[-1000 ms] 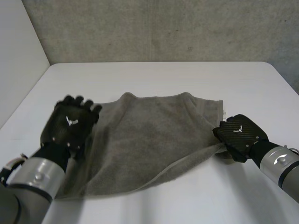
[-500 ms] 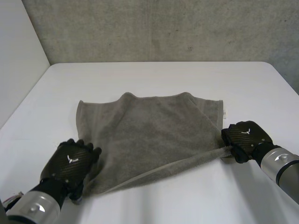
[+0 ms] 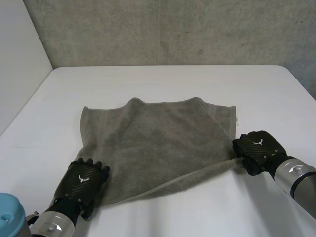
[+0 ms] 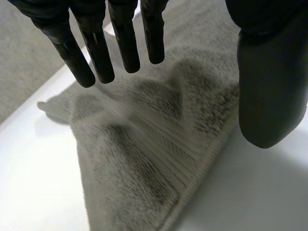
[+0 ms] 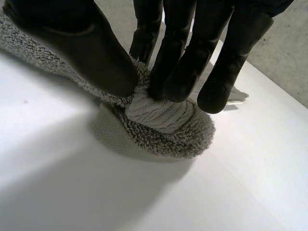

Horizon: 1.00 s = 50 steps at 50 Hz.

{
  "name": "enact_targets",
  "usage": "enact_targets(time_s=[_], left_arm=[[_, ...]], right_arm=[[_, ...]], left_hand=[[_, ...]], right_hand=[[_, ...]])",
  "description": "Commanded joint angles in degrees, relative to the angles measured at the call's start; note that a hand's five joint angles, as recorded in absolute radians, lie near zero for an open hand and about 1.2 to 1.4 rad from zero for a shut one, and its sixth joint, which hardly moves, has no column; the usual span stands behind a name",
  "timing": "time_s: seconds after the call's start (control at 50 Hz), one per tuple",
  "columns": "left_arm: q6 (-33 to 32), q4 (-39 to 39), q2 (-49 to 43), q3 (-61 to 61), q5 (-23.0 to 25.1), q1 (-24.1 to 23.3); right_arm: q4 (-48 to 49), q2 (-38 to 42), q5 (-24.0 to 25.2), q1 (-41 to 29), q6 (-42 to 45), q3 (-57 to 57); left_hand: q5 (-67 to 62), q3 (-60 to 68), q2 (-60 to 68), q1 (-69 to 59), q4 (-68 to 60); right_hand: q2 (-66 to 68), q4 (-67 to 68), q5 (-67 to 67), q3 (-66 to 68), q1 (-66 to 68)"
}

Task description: Fold the towel.

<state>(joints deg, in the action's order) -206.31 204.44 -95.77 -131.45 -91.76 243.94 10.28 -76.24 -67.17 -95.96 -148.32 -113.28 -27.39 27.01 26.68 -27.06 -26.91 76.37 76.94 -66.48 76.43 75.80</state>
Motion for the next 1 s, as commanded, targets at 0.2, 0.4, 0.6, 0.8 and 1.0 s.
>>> enact_targets(time_s=[0.2,0.4,0.6,0.8,1.0], left_arm=[[0.30,2.02,-3.20,2.43,-0.43,1.19],[0.30,5.18,-4.52,5.15,-0.96,3.29],[0.30,5.01,-4.52,5.95,-0.87,3.82],[0.12,4.30,10.34,8.14,-0.70,4.44],[0.04,-8.87,26.60,19.74,0.00,4.26]], right_arm=[[0.00,0.21,-0.07,0.07,0.04,0.08],[0.09,0.21,-0.77,0.16,0.04,0.08],[-0.09,0.04,-1.03,0.25,-0.48,0.69],[-10.37,-13.06,-0.51,0.07,-0.92,6.67],[-21.88,-27.12,0.02,1.65,-2.42,21.44]], left_hand=[[1.61,8.77,9.10,-8.72,-8.87],[-15.21,25.59,25.92,-25.54,-25.69],[-42.61,52.99,53.32,-52.94,-53.09],[-42.61,52.99,53.32,-52.94,-53.09],[-42.61,52.99,53.32,-52.94,-53.09]], right_hand=[[3.63,3.06,-3.52,3.57,4.20],[3.63,3.06,-3.52,3.57,4.20],[3.63,3.06,-3.52,3.57,4.20],[3.63,3.06,-3.52,3.57,4.20],[3.63,3.06,-3.52,3.57,4.20]])
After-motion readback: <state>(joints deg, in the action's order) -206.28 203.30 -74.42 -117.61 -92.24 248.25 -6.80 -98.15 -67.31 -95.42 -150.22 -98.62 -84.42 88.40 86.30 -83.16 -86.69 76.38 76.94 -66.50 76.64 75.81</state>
